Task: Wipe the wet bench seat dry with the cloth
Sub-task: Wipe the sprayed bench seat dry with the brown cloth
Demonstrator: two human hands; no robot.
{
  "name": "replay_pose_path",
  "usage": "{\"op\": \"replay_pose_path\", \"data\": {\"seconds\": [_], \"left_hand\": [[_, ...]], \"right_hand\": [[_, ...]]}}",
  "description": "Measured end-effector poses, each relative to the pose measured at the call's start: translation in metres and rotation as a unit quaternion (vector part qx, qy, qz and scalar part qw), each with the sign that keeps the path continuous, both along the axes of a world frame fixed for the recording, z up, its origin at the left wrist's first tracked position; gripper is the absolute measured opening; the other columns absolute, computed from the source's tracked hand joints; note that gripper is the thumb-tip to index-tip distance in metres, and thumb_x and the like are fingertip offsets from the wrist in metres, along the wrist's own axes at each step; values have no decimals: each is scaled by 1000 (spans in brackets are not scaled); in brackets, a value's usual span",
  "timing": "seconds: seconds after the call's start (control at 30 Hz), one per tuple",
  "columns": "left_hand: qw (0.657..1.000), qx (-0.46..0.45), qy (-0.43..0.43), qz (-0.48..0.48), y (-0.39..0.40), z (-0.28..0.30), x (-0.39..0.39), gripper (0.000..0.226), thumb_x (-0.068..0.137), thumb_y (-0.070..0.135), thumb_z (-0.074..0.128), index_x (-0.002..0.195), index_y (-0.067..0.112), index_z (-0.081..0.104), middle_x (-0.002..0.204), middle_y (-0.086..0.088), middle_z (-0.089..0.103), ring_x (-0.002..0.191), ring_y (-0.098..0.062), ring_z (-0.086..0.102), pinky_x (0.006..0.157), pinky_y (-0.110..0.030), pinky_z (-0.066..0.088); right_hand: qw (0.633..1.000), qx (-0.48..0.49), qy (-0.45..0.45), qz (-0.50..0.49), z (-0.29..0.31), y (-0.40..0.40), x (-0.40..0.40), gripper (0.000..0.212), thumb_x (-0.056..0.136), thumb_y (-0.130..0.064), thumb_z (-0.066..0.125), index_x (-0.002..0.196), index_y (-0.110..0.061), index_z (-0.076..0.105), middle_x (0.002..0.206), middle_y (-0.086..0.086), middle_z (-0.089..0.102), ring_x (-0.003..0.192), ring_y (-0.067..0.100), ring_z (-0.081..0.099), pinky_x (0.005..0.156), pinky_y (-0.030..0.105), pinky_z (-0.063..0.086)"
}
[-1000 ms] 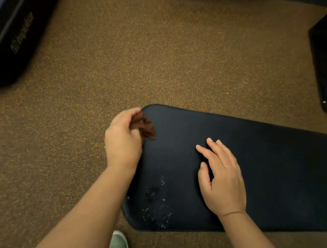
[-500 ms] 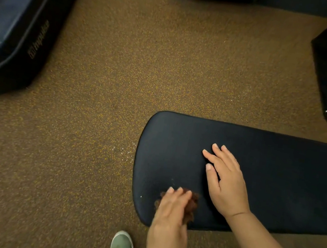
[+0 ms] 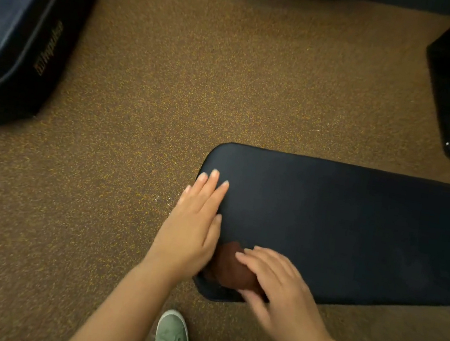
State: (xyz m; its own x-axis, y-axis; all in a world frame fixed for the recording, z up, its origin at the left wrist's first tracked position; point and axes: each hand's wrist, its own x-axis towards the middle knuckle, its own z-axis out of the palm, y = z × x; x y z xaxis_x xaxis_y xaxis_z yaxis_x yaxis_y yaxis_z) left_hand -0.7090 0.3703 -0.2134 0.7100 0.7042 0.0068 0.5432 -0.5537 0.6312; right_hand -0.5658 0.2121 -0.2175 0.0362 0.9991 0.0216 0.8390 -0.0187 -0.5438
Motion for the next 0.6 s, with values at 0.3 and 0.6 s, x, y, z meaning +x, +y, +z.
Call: {"op": "replay_pose_path", "data": {"seconds": [0.3,0.6], "left_hand": [[997,22,44,-58,37,-32,18,56,95,33,22,149,18,23,151,10,4,141,-7,1,113,-19,-9],[999,5,16,-41,34,-31,19,52,96,25,29,148,20,27,151,11,9,140,-3,2,114,-20,-7]], "right_hand": [[993,-6,-61,-97,9,56,20,55,82,-24,57,135,-9,48,140,7,46,131,24,40,112,33,26],[995,44,-21,-83,-5,17,11,46,70,-4,73,112,-19,62,110,-3,62,104,15,55,100,23,35]]}}
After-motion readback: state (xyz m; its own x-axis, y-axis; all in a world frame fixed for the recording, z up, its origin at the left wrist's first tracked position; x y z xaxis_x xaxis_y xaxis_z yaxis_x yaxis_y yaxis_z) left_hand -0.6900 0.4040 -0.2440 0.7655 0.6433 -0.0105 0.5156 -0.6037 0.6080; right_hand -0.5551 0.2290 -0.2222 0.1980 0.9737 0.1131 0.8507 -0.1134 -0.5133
